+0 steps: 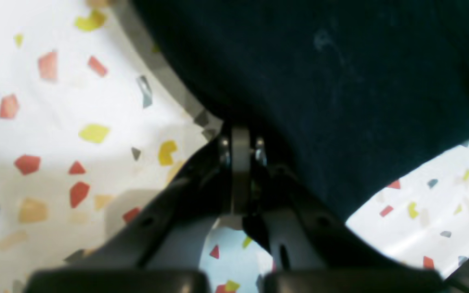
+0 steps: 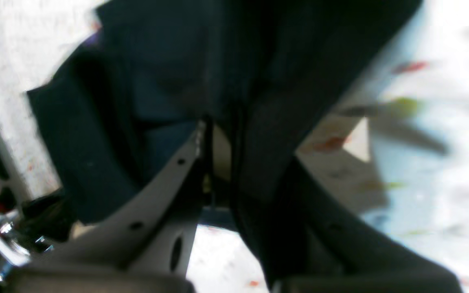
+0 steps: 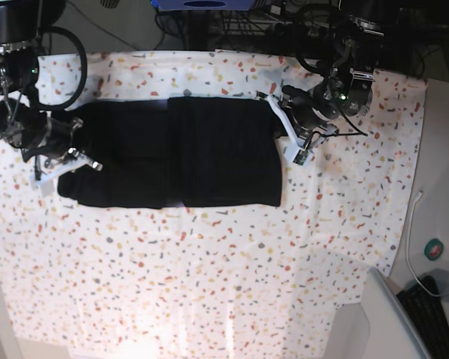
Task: Layout the t-shirt on the table in an organized manner, then fold the t-shirt properly
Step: 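Fold the end held by the right gripper over toward the left gripper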
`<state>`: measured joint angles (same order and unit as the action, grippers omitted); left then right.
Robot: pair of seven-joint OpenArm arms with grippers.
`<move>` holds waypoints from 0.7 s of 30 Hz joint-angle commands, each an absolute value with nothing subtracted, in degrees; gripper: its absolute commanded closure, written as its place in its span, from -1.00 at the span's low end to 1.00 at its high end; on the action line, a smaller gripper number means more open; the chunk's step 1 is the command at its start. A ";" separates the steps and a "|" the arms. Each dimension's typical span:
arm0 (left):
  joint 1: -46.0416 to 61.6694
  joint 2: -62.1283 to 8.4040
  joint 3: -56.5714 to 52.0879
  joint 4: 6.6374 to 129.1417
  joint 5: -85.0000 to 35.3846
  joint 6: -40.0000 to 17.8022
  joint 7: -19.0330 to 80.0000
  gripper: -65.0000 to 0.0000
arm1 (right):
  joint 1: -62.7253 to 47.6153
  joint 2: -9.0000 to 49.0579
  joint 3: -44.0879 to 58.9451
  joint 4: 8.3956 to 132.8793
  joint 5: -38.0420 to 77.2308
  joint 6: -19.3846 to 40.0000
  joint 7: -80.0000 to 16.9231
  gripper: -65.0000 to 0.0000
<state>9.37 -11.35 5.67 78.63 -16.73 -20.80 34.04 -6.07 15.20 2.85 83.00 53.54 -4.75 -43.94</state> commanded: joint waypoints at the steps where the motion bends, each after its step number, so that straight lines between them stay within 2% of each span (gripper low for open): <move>1: 9.01 -10.07 6.29 79.08 -17.45 -21.32 34.51 1.00 | -5.93 15.78 1.98 86.02 54.37 -6.37 -43.74 1.00; 9: 6.64 -7.78 7.16 78.99 -16.92 -21.32 34.59 1.00 | -6.02 15.78 -8.57 96.48 54.37 -16.40 -43.74 1.00; 15: 6.55 -7.78 7.16 79.08 -16.92 -21.32 34.59 1.00 | -4.97 15.60 -14.46 100.09 54.37 -19.12 -43.74 1.00; 21: 6.73 -7.96 6.99 78.99 -16.92 -21.32 34.59 1.00 | -2.24 15.78 -19.12 104.92 54.37 -26.24 -43.65 1.00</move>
